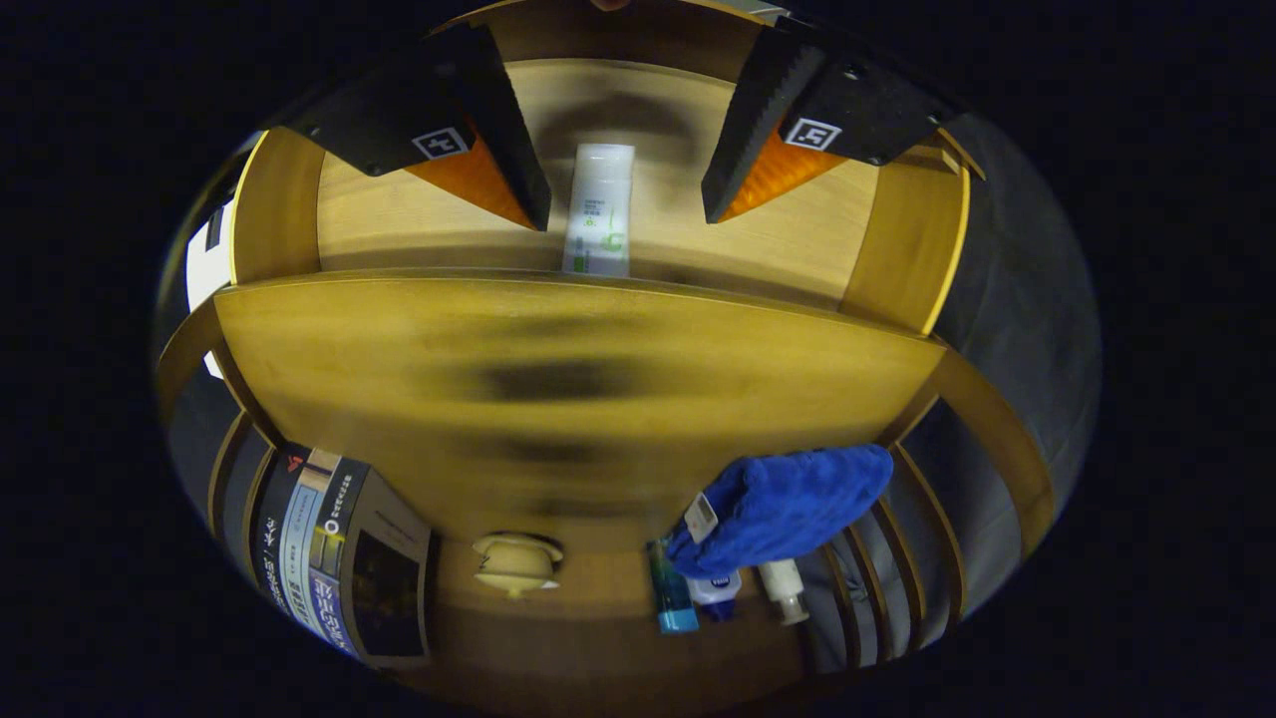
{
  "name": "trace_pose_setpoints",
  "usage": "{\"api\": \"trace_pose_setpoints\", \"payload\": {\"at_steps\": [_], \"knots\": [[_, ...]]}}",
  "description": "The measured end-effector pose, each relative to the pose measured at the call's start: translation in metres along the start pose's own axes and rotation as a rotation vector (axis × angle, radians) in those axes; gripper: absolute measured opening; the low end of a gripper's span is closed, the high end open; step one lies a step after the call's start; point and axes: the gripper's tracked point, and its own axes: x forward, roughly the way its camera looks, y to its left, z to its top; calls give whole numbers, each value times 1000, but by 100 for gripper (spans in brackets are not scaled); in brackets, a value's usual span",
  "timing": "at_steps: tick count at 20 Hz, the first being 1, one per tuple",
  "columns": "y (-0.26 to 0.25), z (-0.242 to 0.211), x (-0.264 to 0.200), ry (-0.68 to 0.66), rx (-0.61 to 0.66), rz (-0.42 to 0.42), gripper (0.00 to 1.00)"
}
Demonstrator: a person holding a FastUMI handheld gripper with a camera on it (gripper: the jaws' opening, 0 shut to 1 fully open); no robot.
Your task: Pull open the drawer, take out the items inside it, and place them on the countertop above the cabinet.
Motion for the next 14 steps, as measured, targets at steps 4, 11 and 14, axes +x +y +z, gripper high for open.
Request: {"api": "trace_pose_setpoints", "payload": {"at_steps": [4,11,14], "knots": [[-7,-13,20,67,-9,-34,99],[-6,-33,37,183,-7,-51,90],[-3,-39,50,229,-7,-47,81]]}}
